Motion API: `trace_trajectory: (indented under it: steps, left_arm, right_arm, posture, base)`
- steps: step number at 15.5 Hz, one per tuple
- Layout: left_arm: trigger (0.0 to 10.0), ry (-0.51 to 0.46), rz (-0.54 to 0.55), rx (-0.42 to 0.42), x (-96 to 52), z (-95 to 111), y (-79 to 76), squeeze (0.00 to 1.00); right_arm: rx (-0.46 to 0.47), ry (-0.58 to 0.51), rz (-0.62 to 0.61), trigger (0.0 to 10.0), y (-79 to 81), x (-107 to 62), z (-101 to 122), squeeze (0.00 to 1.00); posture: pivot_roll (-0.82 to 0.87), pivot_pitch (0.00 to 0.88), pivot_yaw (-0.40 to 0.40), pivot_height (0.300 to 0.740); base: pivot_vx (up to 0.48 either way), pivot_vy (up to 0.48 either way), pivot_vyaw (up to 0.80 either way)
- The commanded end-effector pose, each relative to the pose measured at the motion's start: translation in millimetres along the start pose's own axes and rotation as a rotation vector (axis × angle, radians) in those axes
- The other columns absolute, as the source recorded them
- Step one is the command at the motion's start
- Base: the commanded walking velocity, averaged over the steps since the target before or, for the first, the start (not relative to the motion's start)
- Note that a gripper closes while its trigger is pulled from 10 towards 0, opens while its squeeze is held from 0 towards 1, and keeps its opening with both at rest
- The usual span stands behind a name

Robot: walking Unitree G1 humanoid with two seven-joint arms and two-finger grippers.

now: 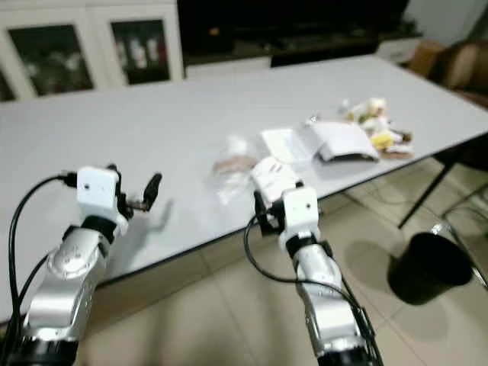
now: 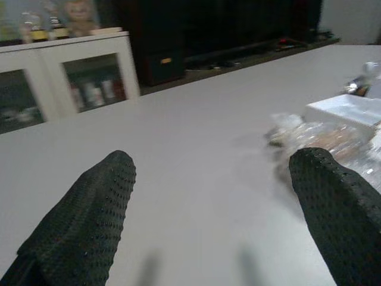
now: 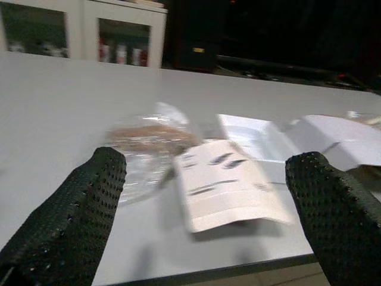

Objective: Picking trash to rubbish bin

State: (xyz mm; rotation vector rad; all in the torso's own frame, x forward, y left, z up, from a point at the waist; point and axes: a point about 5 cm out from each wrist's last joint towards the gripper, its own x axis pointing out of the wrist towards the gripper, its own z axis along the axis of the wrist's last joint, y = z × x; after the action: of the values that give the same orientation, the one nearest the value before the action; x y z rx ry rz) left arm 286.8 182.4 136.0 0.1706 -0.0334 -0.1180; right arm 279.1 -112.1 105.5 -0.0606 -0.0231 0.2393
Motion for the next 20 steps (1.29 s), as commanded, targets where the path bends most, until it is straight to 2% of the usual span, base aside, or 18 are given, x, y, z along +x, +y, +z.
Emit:
trace_trajectory:
  steps: [1, 5, 6, 7, 10, 12, 14, 16, 17, 20]
  left_arm:
    - [10.0, -0.022, -0.032, -0.003, 3.7, 5.3, -9.6, 0.0]
    - [10.0, -0.023, -0.042, -0.003, 2.8, 4.7, -9.5, 0.0]
    - [10.0, -0.024, -0.064, -0.016, 2.5, 4.7, -11.5, 0.0]
    - [10.0, -0.028, -0.076, -0.014, 2.1, 5.4, -13.0, 0.0]
    - [10.0, -0.02, -0.095, -0.046, 3.5, 8.7, -16.8, 0.0]
    - [10.0, -0.047, -0.217, -0.017, 0.1, 17.0, -26.6, 0.0]
    - [10.0, -0.051, -0.274, -0.094, -3.4, 23.4, -32.1, 0.0]
    - [10.0, -0.05, -0.45, -0.017, -12.0, 29.9, -46.1, 0.0]
    - [10.0, -0.054, -0.513, -0.005, -17.0, 31.9, -50.9, 0.0]
    - [10.0, -0.044, -0.68, -0.041, -31.1, 37.1, -59.8, 0.0]
  right_arm:
    - [-0.006, 0.019, -0.024, 10.0, -10.6, -0.8, -0.1, 0.0]
    - [-0.03, 0.048, 0.031, 10.0, -8.5, -3.4, -0.8, 0.0]
    - [-0.009, 0.063, 0.041, 10.0, -9.5, -4.3, -1.3, 0.01]
    - [-0.008, 0.074, 0.044, 10.0, -10.8, -4.3, -1.4, 1.0]
    - [-0.026, 0.104, 0.046, 10.0, -17.0, -3.0, 1.2, 1.0]
    - [-0.029, 0.161, 0.06, 10.0, -21.5, -2.3, 2.6, 1.0]
    - [-0.03, 0.249, 0.071, 10.0, -30.0, -5.8, -5.7, 1.0]
    - [0.055, 0.293, 0.018, 10.0, -43.7, -11.3, -9.5, 1.0]
    - [0.093, 0.295, -0.003, 10.0, -46.8, -14.6, -8.3, 1.0]
    - [0.206, 0.262, -0.05, 10.0, -52.0, -36.0, -5.9, 1.0]
  posture:
    - [0.0, 0.0, -0.033, 0.74]
    - [-0.01, 0.0, -0.033, 0.74]
    - [0.0, 0.0, -0.031, 0.74]
    - [-0.01, 0.0, -0.03, 0.74]
    - [-0.01, 0.0, -0.029, 0.74]
    - [-0.01, 0.0, -0.034, 0.74]
    - [-0.02, 0.0, -0.039, 0.74]
    - [-0.02, 0.0, -0.039, 0.74]
    - [-0.03, 0.0, -0.037, 0.74]
    - [-0.03, 0.0, -0.045, 0.74]
  base:
    - [0.461, 0.0, 0.0]
    - [0.461, 0.0, 0.0]
    - [0.446, 0.0, 0.0]
    - [0.0, 0.0, 0.0]
    - [0.0, 0.0, 0.0]
    - [0.0, 0.0, 0.0]
    - [0.0, 0.0, 0.0]
    - [0.0, 0.0, 0.0]
    - [0.0, 0.0, 0.0]
    - [0.0, 0.0, 0.0]
